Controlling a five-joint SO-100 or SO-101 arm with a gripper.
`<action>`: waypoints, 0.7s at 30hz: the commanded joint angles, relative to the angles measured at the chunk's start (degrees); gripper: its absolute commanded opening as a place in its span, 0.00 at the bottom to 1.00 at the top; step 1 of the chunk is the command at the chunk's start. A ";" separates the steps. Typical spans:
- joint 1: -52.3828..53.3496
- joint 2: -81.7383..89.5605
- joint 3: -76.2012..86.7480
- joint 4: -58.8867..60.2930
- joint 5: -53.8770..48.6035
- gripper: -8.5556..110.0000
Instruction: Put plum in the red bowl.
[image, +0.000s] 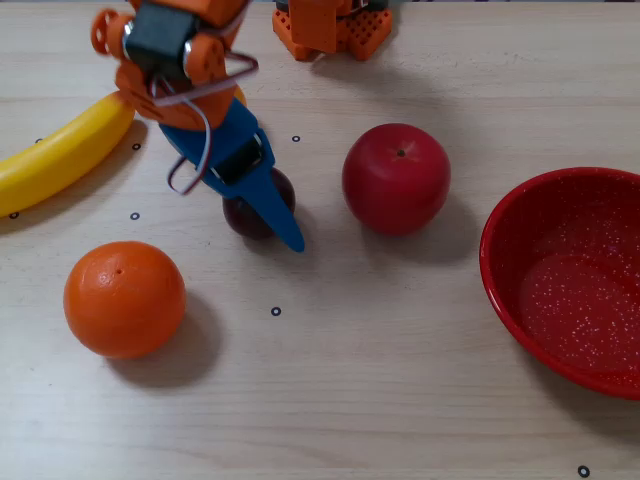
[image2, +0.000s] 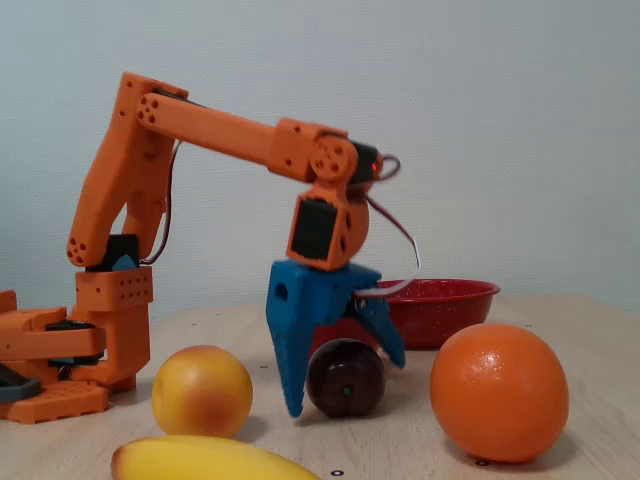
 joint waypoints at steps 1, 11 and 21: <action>-1.85 3.34 -3.60 -0.26 0.44 0.51; -2.81 2.72 -4.04 -1.23 0.79 0.51; -3.16 2.29 -4.31 -2.37 1.14 0.51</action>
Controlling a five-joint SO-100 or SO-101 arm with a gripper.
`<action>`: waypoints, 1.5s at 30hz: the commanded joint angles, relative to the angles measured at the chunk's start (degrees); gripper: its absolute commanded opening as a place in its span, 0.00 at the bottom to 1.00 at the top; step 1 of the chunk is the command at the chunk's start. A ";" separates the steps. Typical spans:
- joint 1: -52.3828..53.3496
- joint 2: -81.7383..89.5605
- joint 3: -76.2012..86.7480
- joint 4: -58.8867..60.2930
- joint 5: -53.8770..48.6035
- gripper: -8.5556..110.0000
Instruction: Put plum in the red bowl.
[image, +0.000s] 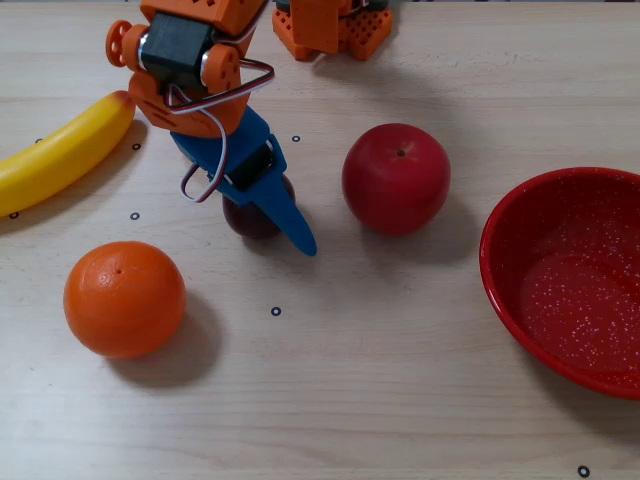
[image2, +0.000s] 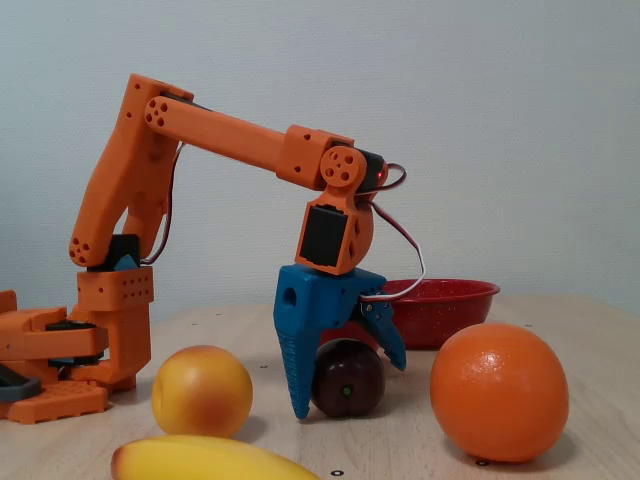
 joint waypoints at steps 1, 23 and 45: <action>-0.97 2.55 -4.31 -1.32 1.14 0.51; -0.26 1.85 -5.36 -2.29 0.44 0.51; -0.18 3.08 -8.00 2.64 -0.18 0.07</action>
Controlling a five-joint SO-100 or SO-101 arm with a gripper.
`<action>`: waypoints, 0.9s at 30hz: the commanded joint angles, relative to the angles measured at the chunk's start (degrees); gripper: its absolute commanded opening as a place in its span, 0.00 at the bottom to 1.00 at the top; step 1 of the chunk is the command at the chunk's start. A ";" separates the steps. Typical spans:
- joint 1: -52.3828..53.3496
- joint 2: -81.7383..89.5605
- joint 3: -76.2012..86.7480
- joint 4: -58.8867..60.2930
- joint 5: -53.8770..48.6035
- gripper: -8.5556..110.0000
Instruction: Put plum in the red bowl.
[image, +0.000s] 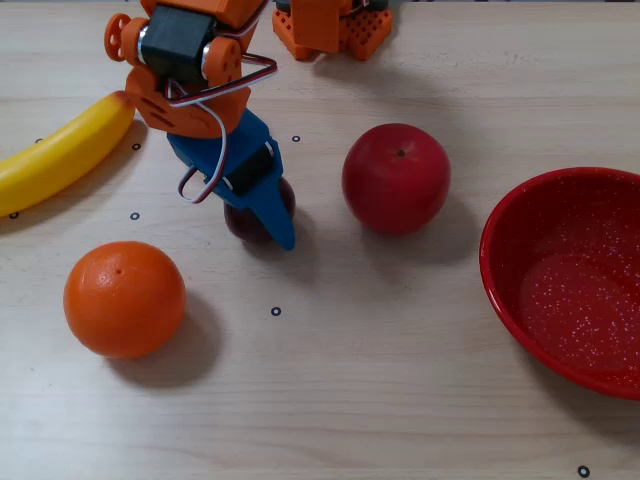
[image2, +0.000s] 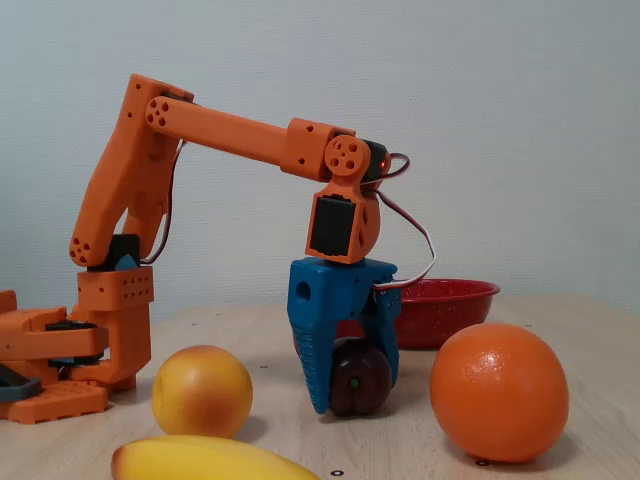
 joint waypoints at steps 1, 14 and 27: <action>0.00 3.52 -6.15 3.08 2.02 0.07; -0.62 8.44 -12.83 9.23 5.19 0.07; -2.46 15.38 -17.14 10.99 11.95 0.07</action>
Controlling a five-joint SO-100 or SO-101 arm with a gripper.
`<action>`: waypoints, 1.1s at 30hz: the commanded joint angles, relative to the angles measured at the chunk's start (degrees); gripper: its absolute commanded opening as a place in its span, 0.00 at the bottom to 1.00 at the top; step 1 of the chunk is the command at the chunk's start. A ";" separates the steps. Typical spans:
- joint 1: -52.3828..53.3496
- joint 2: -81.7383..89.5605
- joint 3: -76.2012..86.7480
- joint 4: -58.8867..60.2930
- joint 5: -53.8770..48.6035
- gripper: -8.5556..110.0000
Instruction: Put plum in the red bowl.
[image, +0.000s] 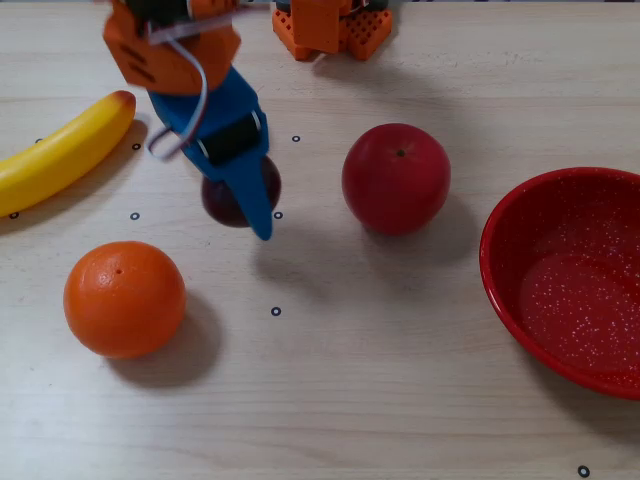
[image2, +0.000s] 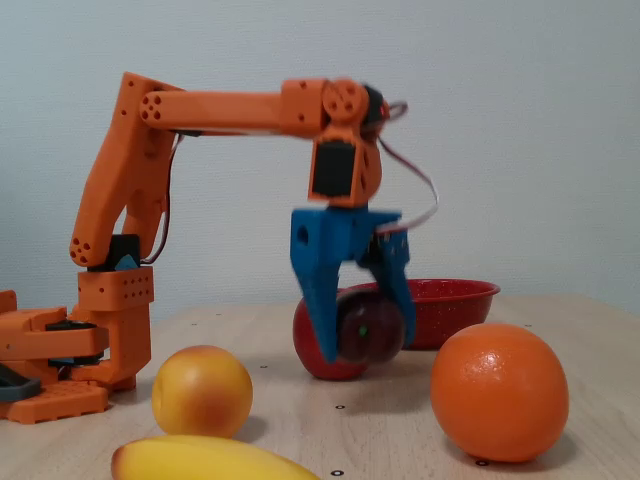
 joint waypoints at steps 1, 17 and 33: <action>-2.55 10.63 -6.33 1.93 2.55 0.07; -11.78 13.80 -22.41 10.02 16.96 0.07; -33.93 12.13 -39.02 9.76 33.31 0.07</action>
